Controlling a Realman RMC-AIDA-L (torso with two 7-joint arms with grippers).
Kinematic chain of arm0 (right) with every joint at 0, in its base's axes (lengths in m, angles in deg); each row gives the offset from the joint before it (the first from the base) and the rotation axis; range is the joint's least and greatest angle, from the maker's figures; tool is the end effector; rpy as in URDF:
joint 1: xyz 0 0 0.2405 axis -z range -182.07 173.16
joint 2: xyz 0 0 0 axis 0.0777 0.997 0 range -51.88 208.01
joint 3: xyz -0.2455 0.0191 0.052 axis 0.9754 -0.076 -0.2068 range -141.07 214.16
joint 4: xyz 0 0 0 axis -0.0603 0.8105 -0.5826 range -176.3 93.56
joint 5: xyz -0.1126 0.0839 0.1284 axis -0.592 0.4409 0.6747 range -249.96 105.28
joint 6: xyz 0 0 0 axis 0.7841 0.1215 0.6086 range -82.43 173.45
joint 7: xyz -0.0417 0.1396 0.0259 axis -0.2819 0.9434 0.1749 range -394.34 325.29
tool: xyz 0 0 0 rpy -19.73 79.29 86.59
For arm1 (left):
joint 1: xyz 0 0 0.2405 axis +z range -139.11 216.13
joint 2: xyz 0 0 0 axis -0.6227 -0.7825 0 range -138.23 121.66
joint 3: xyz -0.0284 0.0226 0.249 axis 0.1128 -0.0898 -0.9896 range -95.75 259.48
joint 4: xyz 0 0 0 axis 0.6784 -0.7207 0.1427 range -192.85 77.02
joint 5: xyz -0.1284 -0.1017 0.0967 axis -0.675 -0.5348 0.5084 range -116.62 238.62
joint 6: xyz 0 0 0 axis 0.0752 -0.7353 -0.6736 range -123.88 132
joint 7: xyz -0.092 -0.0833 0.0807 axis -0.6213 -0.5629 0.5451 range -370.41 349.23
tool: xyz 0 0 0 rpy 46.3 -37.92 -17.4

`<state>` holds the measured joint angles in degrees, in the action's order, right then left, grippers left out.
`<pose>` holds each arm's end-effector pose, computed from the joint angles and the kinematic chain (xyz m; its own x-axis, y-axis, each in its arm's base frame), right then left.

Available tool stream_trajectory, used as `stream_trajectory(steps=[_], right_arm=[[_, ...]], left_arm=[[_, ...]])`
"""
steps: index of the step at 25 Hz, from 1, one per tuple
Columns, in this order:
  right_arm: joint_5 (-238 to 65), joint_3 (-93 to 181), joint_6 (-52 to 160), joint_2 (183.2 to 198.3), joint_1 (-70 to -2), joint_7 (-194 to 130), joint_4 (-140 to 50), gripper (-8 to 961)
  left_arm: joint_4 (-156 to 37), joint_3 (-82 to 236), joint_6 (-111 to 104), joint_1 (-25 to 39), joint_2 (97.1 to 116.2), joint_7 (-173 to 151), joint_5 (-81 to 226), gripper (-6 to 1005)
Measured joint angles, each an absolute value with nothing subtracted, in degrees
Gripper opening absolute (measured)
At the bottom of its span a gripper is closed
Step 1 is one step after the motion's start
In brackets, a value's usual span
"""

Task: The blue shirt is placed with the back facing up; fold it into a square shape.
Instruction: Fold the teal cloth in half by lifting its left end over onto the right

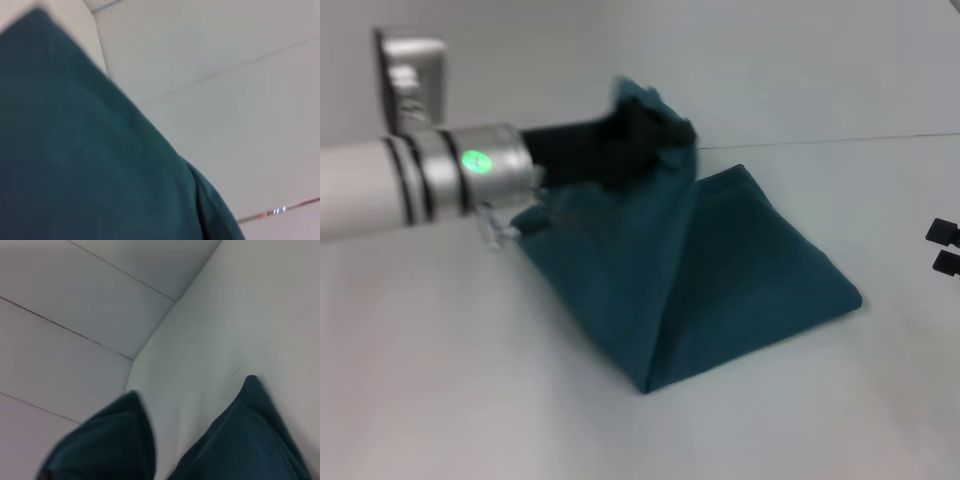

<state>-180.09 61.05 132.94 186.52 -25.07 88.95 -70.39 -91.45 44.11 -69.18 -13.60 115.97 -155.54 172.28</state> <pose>0.3403 0.2897 0.0925 -0.0999 -0.6910 -0.7159 -0.9530 -0.1404 0.2685 -0.1123 0.3999 -0.0373 0.0324 0.8913 0.4522 0.8662 -0.2508 0.4323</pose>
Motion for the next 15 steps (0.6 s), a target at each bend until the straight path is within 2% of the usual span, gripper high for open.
stream_trajectory(steps=[7,15], right_arm=[[-180.41,61.07,132.87,186.52,-25.17,88.87,-70.12,806],[-181.51,61.07,132.48,186.53,-25.57,88.87,-70.11,806]], left_arm=[[-78.29,35.98,-57.44,-18.53,116.28,-149.16,168.16,39],[-75.75,33.46,-56.39,-19.54,116.42,-147.24,164.13,39]])
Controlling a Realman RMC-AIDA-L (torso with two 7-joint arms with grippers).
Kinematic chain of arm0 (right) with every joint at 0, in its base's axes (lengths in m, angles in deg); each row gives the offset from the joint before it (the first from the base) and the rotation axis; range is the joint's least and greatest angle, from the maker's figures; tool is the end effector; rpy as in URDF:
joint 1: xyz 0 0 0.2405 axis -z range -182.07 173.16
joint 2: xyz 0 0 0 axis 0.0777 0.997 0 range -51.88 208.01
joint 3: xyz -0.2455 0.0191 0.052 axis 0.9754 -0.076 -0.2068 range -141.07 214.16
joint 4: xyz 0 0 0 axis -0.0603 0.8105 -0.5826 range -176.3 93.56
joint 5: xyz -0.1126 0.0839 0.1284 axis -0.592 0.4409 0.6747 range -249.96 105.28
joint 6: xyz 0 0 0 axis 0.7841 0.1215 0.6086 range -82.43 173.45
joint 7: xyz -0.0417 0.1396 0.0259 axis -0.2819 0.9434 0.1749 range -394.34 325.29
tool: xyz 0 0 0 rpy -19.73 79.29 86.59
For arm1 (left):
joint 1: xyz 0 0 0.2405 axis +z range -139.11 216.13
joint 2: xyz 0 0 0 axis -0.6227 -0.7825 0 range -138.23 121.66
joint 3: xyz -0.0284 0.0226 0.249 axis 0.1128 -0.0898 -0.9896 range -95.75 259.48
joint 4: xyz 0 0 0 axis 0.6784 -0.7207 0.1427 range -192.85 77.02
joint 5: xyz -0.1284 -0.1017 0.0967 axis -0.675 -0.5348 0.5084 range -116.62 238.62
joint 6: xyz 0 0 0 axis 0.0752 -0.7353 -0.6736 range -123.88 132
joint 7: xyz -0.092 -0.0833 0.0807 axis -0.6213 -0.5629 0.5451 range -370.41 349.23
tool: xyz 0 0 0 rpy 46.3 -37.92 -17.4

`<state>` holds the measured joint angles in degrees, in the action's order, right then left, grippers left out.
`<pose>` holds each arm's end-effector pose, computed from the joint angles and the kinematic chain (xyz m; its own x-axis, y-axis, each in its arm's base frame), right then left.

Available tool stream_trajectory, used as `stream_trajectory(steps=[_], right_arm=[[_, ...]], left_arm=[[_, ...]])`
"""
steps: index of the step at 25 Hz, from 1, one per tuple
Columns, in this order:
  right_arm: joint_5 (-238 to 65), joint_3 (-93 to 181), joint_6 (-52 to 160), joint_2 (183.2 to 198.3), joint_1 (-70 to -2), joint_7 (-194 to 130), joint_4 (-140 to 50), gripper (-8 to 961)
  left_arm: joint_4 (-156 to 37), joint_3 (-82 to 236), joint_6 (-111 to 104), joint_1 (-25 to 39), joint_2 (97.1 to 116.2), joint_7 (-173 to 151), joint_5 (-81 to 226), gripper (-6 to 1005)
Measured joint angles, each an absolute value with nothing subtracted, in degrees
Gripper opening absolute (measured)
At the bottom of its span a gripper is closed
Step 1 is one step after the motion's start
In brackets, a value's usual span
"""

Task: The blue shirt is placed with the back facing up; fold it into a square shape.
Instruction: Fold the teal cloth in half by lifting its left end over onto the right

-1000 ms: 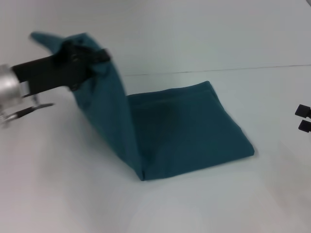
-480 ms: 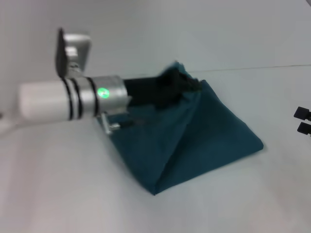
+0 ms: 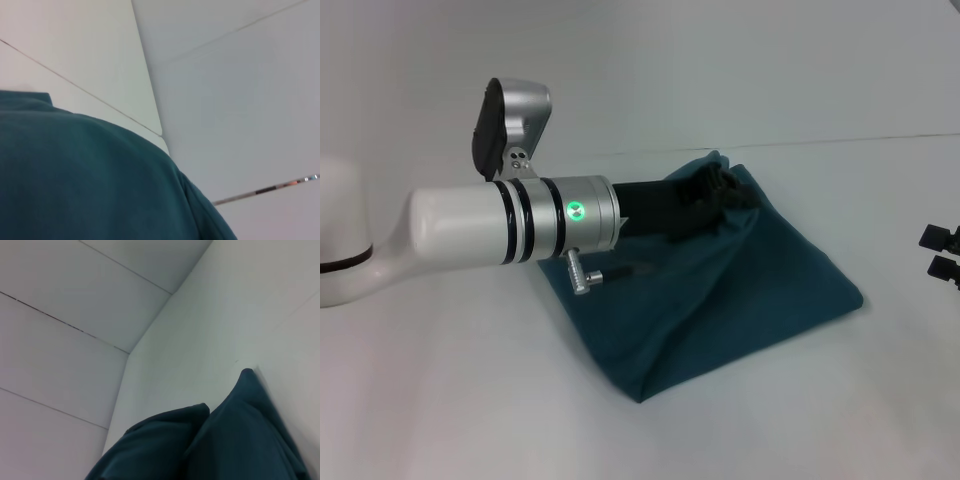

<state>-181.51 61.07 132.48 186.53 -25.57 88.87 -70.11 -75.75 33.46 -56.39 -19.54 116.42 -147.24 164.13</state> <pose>0.3405 0.2910 0.0889 -0.0908 -0.7046 -0.7038 -0.9570 -0.1339 0.2575 -0.1005 0.3931 -0.0989 0.0801 0.9121 0.4021 0.9033 -0.2369 0.3575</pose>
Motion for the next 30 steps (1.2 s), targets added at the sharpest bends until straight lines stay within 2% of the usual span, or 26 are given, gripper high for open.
stream_trajectory(steps=[22,27,30], right_arm=[[-181.50,61.07,131.58,186.52,-25.75,88.87,-69.55,807],[-181.62,61.07,131.47,186.52,-26.00,88.87,-69.41,807],[-181.64,61.06,131.38,186.52,-26.02,88.88,-69.41,807]], left_arm=[[-75.51,29.92,-60.72,-18.67,116.46,-146.84,158.13,38],[-75.47,29.34,-60.50,-19.72,116.44,-145.95,157.17,92],[-75.49,29.25,-62.13,-19.84,116.43,-143.72,155.11,295]])
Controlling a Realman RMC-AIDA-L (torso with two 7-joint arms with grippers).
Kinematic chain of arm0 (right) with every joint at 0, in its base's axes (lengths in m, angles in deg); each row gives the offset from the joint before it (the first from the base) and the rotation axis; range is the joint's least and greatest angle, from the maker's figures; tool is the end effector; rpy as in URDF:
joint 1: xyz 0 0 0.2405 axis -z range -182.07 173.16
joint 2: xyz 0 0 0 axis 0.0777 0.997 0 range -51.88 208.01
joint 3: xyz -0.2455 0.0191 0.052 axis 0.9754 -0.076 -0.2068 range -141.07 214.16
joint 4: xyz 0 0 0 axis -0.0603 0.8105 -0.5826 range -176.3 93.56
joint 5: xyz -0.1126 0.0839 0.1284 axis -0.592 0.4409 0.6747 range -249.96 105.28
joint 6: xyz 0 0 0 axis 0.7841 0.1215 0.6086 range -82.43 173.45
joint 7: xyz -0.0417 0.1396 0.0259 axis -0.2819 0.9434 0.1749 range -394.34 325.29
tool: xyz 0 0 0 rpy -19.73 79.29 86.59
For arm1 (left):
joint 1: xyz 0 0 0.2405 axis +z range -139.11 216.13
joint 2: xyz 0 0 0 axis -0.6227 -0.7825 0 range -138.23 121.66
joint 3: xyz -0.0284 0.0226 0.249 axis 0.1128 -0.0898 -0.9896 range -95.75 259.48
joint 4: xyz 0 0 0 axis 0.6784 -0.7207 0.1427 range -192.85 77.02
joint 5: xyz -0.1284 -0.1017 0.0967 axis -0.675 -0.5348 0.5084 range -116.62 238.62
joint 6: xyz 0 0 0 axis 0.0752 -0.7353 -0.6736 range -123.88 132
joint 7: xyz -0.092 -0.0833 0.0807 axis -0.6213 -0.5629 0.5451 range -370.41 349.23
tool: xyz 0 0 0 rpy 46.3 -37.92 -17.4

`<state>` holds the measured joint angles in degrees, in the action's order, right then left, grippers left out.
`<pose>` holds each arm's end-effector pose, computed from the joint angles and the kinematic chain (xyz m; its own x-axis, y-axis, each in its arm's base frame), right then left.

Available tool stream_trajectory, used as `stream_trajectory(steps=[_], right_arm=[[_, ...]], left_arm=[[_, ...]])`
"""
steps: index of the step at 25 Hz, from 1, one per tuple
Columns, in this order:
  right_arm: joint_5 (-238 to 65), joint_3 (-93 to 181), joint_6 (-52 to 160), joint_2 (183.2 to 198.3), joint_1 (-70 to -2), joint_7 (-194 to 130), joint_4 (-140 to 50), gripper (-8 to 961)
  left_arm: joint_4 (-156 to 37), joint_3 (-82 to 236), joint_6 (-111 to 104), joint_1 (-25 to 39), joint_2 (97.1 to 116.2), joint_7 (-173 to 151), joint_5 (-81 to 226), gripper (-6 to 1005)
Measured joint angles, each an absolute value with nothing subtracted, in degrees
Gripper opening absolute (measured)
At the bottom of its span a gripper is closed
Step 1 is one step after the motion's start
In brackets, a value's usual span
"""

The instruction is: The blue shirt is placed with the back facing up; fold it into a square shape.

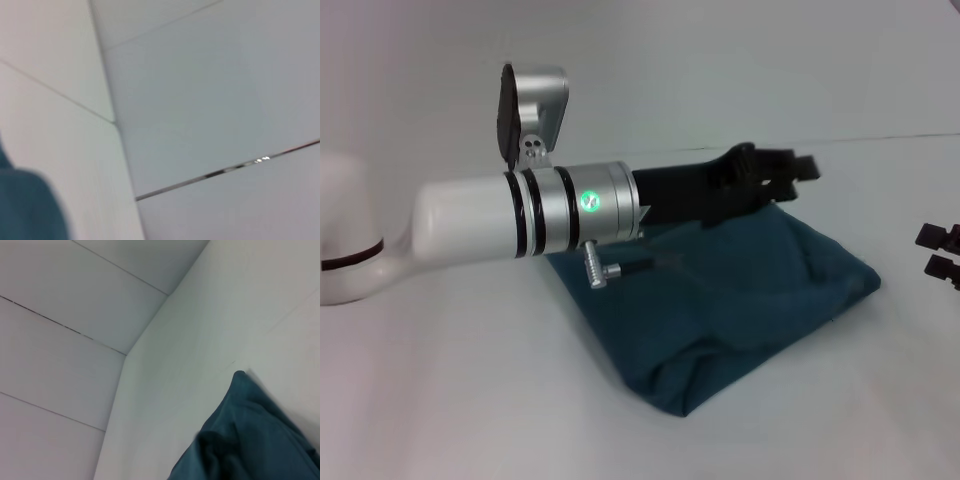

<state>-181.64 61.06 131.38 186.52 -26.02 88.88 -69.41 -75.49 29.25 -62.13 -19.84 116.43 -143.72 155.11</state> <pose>0.3411 0.2940 0.0870 -0.0979 -0.7025 -0.7049 -0.9588 -0.1233 0.2560 -0.0779 0.3830 -0.0954 0.1184 0.9155 0.3846 0.8312 -0.3033 0.4659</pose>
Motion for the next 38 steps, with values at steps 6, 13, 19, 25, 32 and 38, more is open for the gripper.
stream_trajectory(steps=[6,13,19,25,32,38], right_arm=[[-181.87,61.06,131.25,186.47,-26.29,88.93,-69.41,806],[-186.58,61.06,131.29,185.10,-27.46,90.91,-70.16,806],[-195.17,61.06,133.50,180.62,-32.51,98.28,-72.88,806],[-207.10,63.02,135.43,179.13,-40.76,108.57,-79.07,807],[-215.10,68.02,133.65,181.27,-49.24,115.17,-81.55,807],[-216.04,73.41,128.96,182.48,-51.66,117.56,-80.33,806]], left_arm=[[-76.03,29.26,-68.52,-18.73,115.96,-137.86,151.08,508],[-82.60,29.75,-68.84,-7.16,115.19,-144.43,151.00,747],[-85.50,29.71,-75.68,-0.17,112.90,-146.15,155.08,862],[-90.42,30.79,-80.21,3.57,112.91,-145.20,162.23,901],[-94.98,33.72,-82.10,9.61,114.04,-144.83,163.44,901],[-96.65,38.95,-85.57,12.41,114.16,-144.81,167.04,900]])
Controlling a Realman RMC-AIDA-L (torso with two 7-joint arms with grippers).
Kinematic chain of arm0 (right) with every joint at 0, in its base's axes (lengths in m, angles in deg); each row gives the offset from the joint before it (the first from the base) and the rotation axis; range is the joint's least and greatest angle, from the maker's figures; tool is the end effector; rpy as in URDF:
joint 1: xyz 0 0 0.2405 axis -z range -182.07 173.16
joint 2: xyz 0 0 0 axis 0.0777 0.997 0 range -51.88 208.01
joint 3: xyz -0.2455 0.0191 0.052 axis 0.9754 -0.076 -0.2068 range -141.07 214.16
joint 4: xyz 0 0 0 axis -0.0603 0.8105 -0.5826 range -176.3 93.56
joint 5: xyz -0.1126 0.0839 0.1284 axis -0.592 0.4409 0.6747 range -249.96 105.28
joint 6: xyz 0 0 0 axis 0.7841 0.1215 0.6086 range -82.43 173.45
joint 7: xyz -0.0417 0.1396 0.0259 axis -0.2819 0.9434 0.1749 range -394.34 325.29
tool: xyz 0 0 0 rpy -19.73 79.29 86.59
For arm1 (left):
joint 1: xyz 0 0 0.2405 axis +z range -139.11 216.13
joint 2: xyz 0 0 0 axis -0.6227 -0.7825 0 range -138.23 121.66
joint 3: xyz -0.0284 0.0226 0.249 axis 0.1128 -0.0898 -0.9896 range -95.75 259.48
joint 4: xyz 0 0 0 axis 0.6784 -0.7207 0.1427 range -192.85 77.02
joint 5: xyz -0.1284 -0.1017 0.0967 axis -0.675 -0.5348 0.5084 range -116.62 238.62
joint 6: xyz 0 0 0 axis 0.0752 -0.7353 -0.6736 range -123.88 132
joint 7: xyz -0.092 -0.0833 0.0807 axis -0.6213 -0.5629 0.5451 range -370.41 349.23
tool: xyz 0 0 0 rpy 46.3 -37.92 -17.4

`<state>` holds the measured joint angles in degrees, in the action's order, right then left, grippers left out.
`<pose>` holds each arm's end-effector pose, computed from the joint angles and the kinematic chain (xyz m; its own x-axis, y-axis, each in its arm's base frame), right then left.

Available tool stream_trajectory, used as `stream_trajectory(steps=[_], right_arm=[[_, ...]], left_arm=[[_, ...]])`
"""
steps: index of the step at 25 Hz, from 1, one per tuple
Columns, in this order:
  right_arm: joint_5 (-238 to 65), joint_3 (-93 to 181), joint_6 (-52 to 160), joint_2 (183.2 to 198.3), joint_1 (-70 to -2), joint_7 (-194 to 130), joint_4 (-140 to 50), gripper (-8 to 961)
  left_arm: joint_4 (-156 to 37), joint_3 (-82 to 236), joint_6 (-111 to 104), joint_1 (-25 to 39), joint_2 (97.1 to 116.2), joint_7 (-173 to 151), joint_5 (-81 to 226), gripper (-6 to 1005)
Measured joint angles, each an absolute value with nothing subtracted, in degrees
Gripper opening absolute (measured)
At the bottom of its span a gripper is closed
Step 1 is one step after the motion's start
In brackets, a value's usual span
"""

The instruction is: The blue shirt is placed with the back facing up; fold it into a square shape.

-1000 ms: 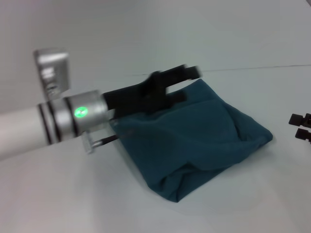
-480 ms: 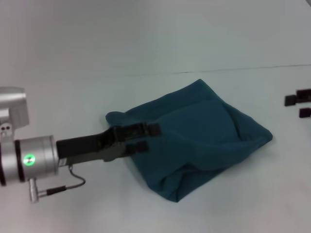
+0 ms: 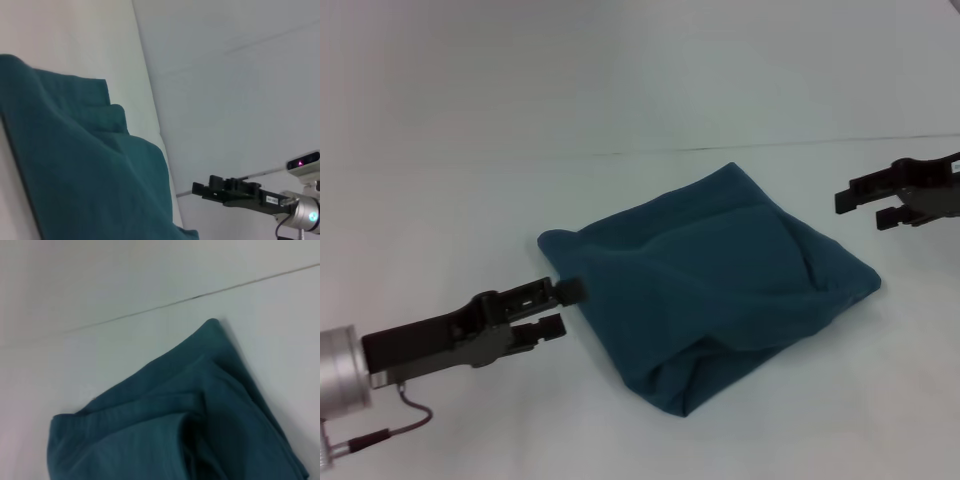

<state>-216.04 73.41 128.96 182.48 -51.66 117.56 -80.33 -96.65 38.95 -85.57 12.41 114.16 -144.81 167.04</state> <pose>0.2491 0.4051 0.0982 0.1710 -0.9228 -0.3453 -0.9734 -0.1040 -0.2042 -0.2353 0.2978 -0.0158 -0.0109 0.9024 0.4308 0.8652 -0.2075 0.4565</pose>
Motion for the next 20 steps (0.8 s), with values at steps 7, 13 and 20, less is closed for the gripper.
stream_trajectory(steps=[7,13,20], right_arm=[[-216.73,77.38,121.08,184.31,-54.70,117.63,-75.38,806],[-216.75,80.78,113.15,187.87,-55.66,115.27,-73.93,806],[-216.41,81.66,108.93,190.57,-55.12,111.96,-73.38,807]], left_arm=[[-96.57,41.25,-87.17,12.69,114.14,-144.14,167.40,900],[-96.38,41.32,-86.82,12.31,114.24,-144.06,166.75,901],[-96.32,41.92,-86.66,12.26,114.46,-143.91,165.96,901]])
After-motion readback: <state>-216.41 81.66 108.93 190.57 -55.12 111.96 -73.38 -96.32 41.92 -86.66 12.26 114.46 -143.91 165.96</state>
